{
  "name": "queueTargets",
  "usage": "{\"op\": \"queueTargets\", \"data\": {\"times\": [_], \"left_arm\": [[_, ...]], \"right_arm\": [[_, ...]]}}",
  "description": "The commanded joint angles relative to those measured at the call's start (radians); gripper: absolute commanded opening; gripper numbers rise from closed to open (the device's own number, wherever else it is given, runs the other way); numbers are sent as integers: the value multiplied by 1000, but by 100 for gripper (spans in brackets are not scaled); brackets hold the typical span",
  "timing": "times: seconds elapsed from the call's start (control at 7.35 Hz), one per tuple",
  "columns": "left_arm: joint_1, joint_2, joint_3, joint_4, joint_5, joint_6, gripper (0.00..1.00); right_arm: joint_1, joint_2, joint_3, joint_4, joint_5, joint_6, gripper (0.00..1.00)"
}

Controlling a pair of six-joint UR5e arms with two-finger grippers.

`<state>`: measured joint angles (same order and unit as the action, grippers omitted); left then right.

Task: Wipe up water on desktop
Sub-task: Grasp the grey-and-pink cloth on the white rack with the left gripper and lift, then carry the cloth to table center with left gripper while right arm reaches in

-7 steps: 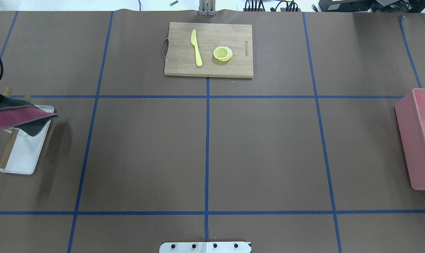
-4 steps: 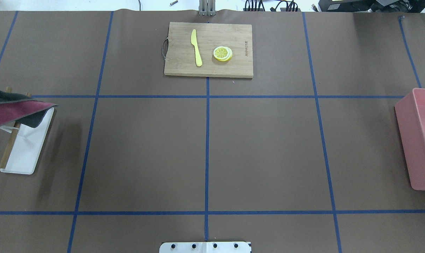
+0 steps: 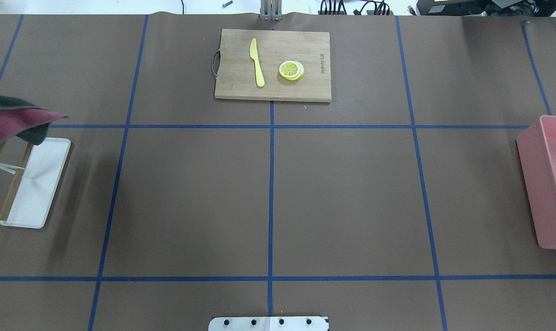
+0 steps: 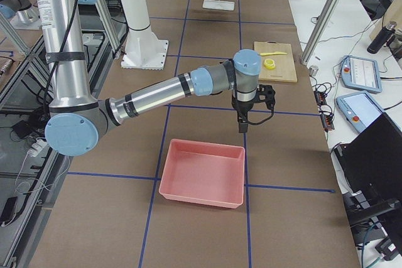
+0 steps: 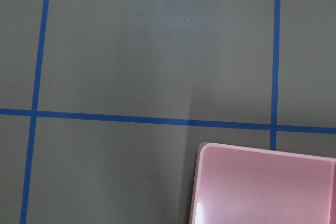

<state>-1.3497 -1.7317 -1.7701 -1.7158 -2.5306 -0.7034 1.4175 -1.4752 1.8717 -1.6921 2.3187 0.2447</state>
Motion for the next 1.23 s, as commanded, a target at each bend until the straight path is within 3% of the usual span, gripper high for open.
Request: {"op": "queueTargets", "data": {"times": [0.0,0.27,0.82,0.95,1.09], "left_arm": [[6,-135,17,-8,-11,-382,0],[100,-248,37,-11,12,-647,0],[315,-334,44,-168,202,-1063,0],[349,-365,54,-169,235,-1135,0],[368,-390,55,-169,240,-1186,0]], "right_arm": [[0,-10,35,15,4,1,100],[-44,22,96,19,27,39,100],[-291,306,130,22,16,337,100],[-372,359,129,72,-10,396,100],[-497,361,126,254,-95,404,100]]}}
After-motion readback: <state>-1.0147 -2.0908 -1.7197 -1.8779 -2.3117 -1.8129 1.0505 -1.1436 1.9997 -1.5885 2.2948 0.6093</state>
